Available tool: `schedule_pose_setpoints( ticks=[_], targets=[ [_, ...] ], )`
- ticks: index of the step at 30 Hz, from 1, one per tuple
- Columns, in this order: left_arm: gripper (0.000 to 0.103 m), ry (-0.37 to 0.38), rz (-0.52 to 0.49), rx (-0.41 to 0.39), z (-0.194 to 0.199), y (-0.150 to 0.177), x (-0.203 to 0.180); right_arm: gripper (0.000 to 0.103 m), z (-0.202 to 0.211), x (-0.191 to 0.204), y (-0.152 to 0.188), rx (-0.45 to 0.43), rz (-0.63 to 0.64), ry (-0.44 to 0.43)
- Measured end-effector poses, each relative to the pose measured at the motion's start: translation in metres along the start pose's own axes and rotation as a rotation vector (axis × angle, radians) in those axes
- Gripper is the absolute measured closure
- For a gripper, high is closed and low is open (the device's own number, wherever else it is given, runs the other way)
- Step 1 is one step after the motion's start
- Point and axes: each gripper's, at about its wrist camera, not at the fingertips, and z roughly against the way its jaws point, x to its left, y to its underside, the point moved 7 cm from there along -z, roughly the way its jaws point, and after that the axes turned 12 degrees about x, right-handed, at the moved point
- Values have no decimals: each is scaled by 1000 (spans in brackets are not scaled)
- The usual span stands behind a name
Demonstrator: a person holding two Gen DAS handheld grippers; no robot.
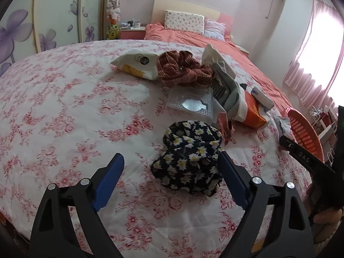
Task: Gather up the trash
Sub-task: 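Grasp the black floral cloth with the left tool while the right tool grasps the printed paper bag, then carry both items to the orange basket and open both tools to drop them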
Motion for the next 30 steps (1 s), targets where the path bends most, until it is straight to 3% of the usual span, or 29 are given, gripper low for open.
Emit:
schedule_pose_setpoints(
  ticks=[3, 6, 7, 10, 13, 21, 30],
  targets=[
    [21, 2, -17, 23, -6, 1, -5, 65, 5, -2, 1, -8, 0, -1],
    [36, 15, -21, 54, -14, 2, -8, 65, 9, -5, 3, -15, 1, -1],
    [42, 21, -22, 65, -16, 3, -9, 65, 10, -6, 3, -14, 1, -1],
    [75, 44, -42, 63, -16, 4, -14, 65, 12, -10, 6, -15, -1, 1],
    [84, 70, -48, 50, -11, 5, -18, 65, 18, -13, 8, -27, -4, -1],
    [85, 107, -120, -7, 21, 8, -43, 65, 40, -26, 7, -70, -12, -5],
    [85, 210, -200, -31, 32, -6, -107, 65, 73, -66, 7, -139, -53, 33]
  ],
)
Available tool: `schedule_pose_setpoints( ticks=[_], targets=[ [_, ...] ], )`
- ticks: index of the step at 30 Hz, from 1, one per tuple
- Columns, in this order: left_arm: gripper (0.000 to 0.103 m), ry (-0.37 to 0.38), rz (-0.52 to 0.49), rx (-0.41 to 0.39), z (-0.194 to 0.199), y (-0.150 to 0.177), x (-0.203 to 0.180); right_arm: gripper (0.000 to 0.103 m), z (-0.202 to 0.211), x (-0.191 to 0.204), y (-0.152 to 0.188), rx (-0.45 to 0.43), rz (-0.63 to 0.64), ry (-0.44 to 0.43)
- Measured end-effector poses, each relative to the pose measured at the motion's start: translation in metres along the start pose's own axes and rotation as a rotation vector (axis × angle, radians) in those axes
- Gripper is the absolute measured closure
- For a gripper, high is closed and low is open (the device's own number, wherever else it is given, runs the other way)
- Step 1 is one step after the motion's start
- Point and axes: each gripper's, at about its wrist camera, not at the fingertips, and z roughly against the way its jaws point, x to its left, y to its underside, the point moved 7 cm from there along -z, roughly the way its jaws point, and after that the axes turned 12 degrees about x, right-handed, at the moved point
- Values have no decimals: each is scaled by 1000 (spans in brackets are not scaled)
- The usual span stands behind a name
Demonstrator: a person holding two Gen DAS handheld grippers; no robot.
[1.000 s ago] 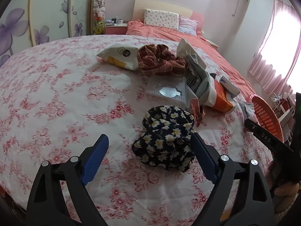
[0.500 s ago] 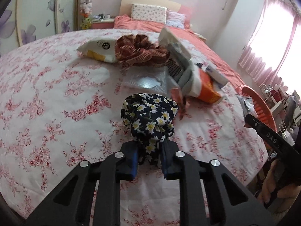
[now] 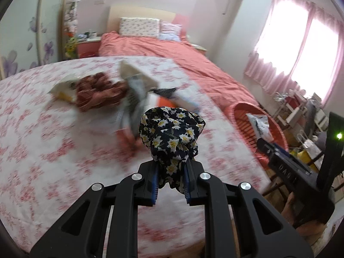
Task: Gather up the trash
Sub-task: 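Carry both items to the orange basket and open both tools to drop them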
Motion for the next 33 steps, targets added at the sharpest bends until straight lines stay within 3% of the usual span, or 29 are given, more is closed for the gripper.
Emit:
schedule_pose_setpoints(
  ticks=[13, 23, 33],
  targets=[
    [85, 107, -120, 15, -37, -23, -93, 65, 18, -82, -12, -57, -103, 70],
    [85, 169, -179, 45, -73, -39, -153, 66, -9, -121, -33, -66, -161, 69],
    [85, 213, -238, 92, -103, -40, -189, 66, -29, -148, -44, -62, -211, 49]
  ],
)
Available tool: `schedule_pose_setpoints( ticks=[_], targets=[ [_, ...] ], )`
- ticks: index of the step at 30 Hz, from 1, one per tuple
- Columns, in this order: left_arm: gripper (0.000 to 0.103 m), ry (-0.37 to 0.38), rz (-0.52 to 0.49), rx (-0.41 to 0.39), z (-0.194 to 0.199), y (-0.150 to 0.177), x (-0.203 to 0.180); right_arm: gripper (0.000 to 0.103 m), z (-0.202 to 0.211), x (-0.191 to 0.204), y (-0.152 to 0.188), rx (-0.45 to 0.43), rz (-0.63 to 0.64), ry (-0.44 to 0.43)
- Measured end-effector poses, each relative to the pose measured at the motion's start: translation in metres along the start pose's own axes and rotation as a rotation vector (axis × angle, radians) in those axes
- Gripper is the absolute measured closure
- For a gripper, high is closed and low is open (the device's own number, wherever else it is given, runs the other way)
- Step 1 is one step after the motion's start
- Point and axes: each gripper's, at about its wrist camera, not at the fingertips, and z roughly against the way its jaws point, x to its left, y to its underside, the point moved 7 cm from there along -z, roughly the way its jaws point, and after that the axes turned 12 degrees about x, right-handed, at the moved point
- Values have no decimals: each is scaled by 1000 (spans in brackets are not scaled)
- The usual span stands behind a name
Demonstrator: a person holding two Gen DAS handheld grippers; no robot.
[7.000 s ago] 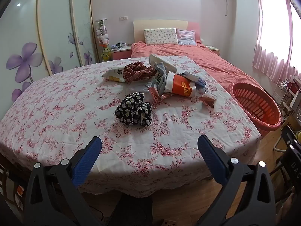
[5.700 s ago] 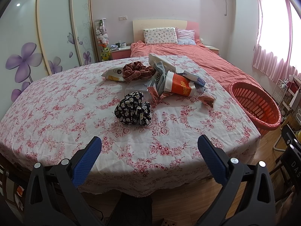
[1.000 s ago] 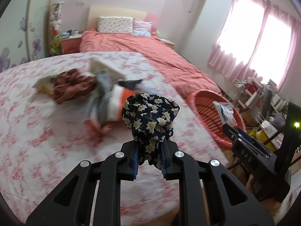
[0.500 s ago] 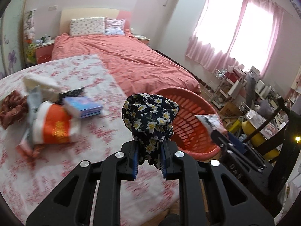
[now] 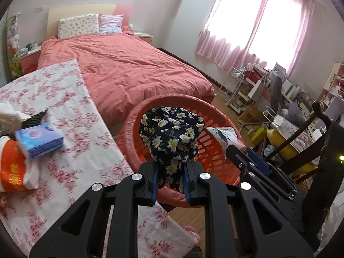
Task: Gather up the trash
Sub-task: 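Carry both items to the orange basket and open both tools to drop them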
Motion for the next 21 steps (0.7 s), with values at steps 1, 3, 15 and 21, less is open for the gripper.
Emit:
schedule_pose_setpoints(
  ticks=[1, 3, 15, 21],
  targets=[
    [85, 2, -1, 5, -2, -1, -2, 66, -2, -1, 0, 0, -1, 0],
    [85, 8, -3, 16, -7, -1, -3, 66, -5, -1, 0, 1, -5, -1],
    [83, 29, 2, 69, -35, -8, -7, 64, -17, -15, -10, -5, -42, -10],
    [61, 29, 28, 110, -46, -4, 0, 52, -19, -23, -10, -6, -65, -3]
  ],
)
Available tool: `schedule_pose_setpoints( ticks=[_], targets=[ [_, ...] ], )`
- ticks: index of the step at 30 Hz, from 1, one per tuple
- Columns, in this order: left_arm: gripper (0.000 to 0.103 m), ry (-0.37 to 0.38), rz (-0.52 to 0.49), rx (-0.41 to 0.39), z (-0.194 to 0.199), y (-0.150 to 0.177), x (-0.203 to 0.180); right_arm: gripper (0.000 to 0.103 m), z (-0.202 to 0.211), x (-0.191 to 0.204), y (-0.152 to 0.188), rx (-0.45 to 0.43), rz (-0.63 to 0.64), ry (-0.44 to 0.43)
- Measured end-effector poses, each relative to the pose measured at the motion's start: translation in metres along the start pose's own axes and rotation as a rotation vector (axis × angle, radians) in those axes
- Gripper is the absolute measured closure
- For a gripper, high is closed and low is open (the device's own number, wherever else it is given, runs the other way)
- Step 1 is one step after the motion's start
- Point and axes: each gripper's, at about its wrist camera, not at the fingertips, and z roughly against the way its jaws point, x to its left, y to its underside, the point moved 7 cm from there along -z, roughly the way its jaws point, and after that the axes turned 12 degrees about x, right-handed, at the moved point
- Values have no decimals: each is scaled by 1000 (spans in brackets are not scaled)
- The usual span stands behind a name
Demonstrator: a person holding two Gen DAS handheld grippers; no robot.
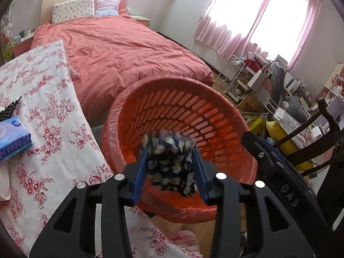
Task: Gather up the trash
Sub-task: 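Carry both items to the orange basket and open both tools to drop them, then move the right tool to the blue tissue pack and grasp it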
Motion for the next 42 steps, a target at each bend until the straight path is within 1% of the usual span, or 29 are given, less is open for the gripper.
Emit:
schedule_pose_setpoints(
  ticks=[4, 6, 8, 11, 15, 16, 18, 21, 25, 29, 31, 36, 42],
  targets=[
    [56, -15, 14, 8, 1, 1, 6, 45, 2, -7, 1, -6, -13, 21],
    [54, -25, 19, 4, 5, 3, 9, 41, 4, -8, 2, -9, -6, 36],
    [50, -47, 22, -7, 12, 7, 15, 36, 7, -6, 2, -13, 4, 52],
    [46, -99, 18, -30, 26, 13, 25, 36, 12, 1, 5, -17, 25, 57],
    [45, -162, 35, -53, 48, 26, 43, 36, 20, 17, 10, -15, 55, 43],
    [45, -195, 45, -64, 57, 31, 52, 36, 23, 26, 12, -14, 71, 35],
    [45, -232, 63, -84, 71, 38, 65, 36, 26, 37, 15, -12, 91, 25],
    [45, -290, 97, -116, 92, 49, 86, 36, 31, 65, 24, -4, 142, -7],
    [44, -356, 155, -157, 120, 63, 117, 36, 35, 105, 37, 11, 212, -49],
    [42, -403, 231, -196, 149, 80, 153, 36, 37, 146, 53, 25, 282, -85],
    [42, -423, 268, -211, 161, 89, 171, 36, 36, 169, 61, 36, 320, -104],
    [42, -446, 341, -227, 179, 104, 204, 36, 31, 215, 74, 64, 377, -139],
    [42, -455, 413, -235, 193, 118, 238, 36, 19, 252, 78, 96, 404, -164]
  ],
)
